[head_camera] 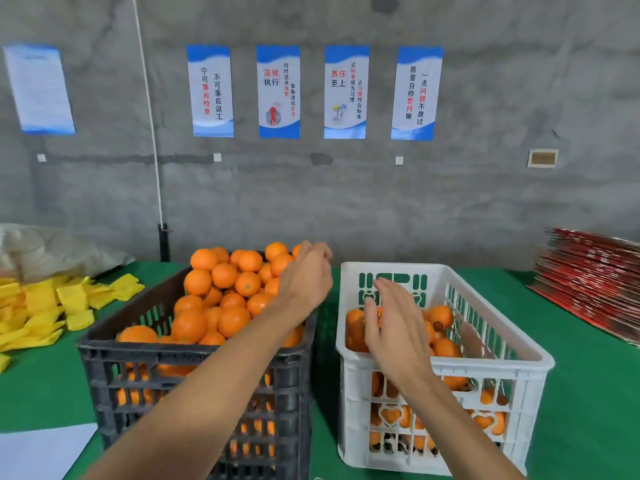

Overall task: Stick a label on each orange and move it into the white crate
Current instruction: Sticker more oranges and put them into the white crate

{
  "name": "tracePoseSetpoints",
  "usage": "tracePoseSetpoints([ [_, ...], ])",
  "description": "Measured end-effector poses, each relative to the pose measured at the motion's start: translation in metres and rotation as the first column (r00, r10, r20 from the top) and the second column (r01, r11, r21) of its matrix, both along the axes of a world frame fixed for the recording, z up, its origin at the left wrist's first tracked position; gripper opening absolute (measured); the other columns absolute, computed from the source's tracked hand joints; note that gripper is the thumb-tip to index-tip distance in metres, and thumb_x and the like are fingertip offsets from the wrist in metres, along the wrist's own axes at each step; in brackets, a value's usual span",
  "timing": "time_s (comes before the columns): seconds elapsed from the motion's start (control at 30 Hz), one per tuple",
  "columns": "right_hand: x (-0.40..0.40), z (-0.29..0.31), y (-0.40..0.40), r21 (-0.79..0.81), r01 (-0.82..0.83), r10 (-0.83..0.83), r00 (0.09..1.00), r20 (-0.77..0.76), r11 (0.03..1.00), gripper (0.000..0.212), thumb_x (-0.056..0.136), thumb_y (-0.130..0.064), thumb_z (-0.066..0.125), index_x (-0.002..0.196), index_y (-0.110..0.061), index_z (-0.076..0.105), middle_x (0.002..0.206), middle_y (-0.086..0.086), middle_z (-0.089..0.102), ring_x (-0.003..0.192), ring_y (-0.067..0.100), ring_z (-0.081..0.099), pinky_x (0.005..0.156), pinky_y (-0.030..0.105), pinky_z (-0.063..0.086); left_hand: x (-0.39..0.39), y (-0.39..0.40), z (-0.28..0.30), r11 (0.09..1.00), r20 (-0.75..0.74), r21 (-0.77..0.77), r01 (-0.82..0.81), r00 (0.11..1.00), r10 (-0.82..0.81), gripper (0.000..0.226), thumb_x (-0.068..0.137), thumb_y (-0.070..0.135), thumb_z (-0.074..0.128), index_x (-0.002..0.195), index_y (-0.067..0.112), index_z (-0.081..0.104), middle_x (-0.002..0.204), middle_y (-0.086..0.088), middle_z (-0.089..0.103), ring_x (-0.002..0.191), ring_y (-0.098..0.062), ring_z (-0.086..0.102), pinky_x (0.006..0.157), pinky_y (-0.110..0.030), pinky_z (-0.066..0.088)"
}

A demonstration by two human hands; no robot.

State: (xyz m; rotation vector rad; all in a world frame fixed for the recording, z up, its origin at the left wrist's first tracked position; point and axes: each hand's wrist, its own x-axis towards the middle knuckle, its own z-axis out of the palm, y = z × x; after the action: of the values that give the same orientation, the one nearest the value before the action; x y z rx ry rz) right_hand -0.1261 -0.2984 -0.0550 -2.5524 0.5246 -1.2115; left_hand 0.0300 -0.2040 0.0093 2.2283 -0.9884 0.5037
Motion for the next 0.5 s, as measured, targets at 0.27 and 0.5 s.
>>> tracePoseSetpoints([
  [0.27, 0.023, -0.015, -0.009, -0.068, 0.125, -0.138, 0.959, -0.249, 0.99, 0.065, 0.107, -0.054, 0.021, 0.16, -0.016, 0.025, 0.164, 0.001, 0.032, 0.152, 0.019, 0.025, 0.123, 0.038, 0.024, 0.111, 0.006, -0.042, 0.835, -0.364, 0.533, 0.138, 0.928, 0.079, 0.084, 0.089, 0.006, 0.071, 0.158, 0.039, 0.036, 0.143, -0.015, 0.052, 0.111, -0.038, 0.066, 0.084, -0.05, 0.062],
  [0.5, 0.02, -0.014, -0.006, -0.069, 0.148, -0.161, 0.958, -0.237, 0.986, 0.064, 0.106, -0.055, 0.023, 0.159, -0.018, 0.027, 0.162, 0.0, 0.036, 0.15, 0.018, 0.029, 0.121, 0.038, 0.029, 0.12, -0.01, -0.045, 0.795, -0.221, 0.598, 0.1, 0.974, 0.044, 0.071, 0.092, 0.012, 0.073, 0.153, 0.032, 0.043, 0.14, -0.012, 0.051, 0.117, -0.036, 0.06, 0.096, -0.052, 0.056],
])
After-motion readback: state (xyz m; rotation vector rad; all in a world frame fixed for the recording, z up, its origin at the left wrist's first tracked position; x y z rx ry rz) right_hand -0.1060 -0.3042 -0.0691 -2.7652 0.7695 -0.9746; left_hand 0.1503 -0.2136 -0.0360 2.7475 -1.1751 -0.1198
